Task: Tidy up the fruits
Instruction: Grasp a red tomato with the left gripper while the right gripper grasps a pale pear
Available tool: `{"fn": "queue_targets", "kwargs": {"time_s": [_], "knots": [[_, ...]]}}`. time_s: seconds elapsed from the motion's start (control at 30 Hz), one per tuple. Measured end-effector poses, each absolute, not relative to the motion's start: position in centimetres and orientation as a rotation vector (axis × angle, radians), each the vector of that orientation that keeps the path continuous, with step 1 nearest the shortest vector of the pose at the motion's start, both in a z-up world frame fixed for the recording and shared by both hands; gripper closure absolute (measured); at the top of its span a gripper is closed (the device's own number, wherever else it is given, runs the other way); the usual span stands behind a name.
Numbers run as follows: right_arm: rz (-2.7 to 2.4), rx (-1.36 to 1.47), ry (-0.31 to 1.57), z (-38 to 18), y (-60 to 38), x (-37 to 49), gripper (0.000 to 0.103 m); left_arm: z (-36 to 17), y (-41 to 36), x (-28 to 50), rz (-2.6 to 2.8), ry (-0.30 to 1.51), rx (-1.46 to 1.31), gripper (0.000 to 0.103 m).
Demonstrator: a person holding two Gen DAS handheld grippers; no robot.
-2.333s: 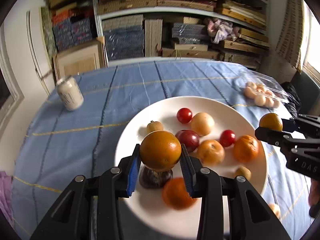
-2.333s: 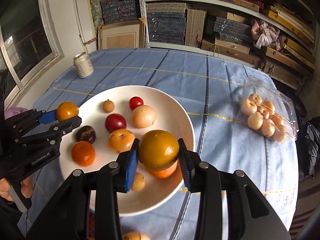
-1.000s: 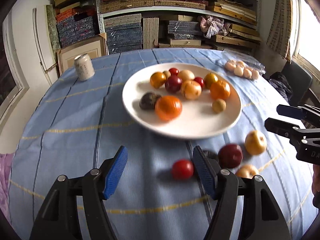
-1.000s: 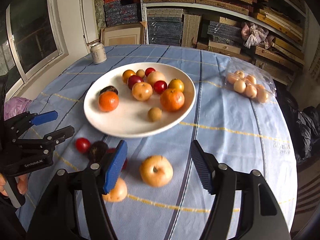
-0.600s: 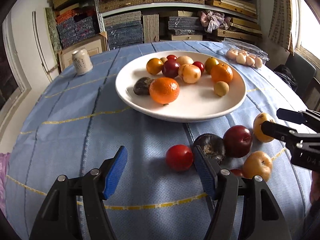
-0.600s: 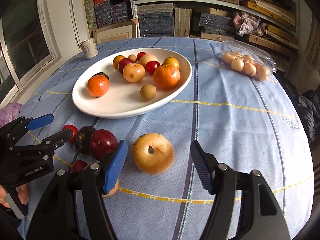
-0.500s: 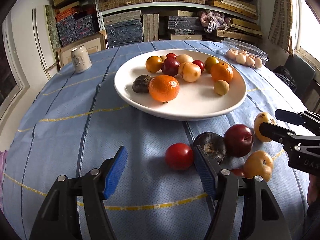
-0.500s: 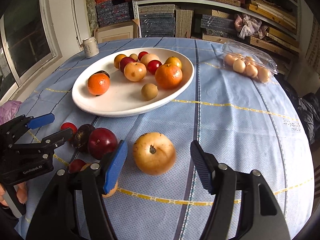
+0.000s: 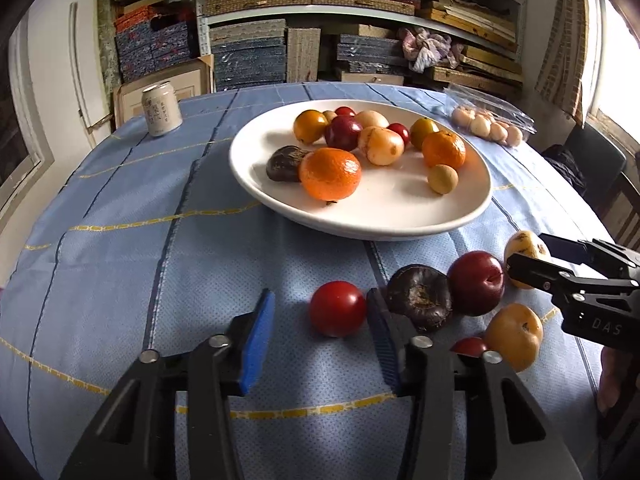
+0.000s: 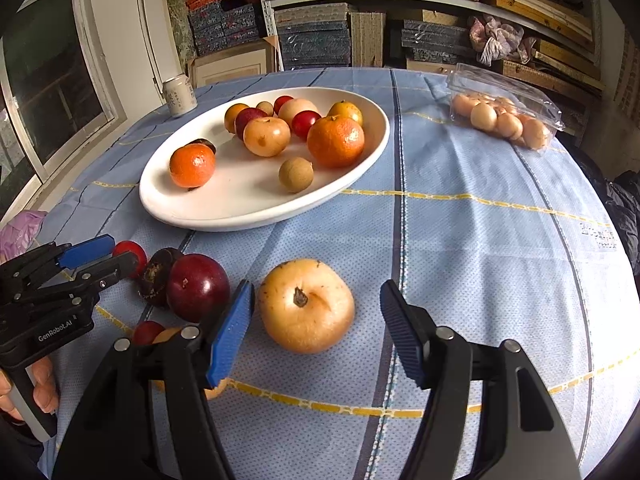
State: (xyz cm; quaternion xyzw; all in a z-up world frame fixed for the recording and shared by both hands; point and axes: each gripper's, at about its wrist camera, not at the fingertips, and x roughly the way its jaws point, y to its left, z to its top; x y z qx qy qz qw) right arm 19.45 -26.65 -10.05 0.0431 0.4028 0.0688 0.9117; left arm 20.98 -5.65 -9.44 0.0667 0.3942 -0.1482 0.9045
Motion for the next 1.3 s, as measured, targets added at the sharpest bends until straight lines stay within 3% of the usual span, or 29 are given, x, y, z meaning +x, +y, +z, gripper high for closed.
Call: {"fn": "queue_targets", "kwargs": {"time_s": [0.03,0.27,1.3], "knots": [[0.142,0.084,0.835,-10.1,-26.5,19.5,0.039,-9.6,-5.9,21.1,-0.306,0.827,0.153,0.071],[0.167,0.061,0.850,-10.3,-25.7,19.8,0.057,-10.2,-6.0,21.4,-0.319,0.856,0.158,0.073],[0.166,0.066,0.795,-9.8,-26.1,18.6,0.057,-9.4,-5.3,20.9,-0.331,0.812,0.108,0.074]]}}
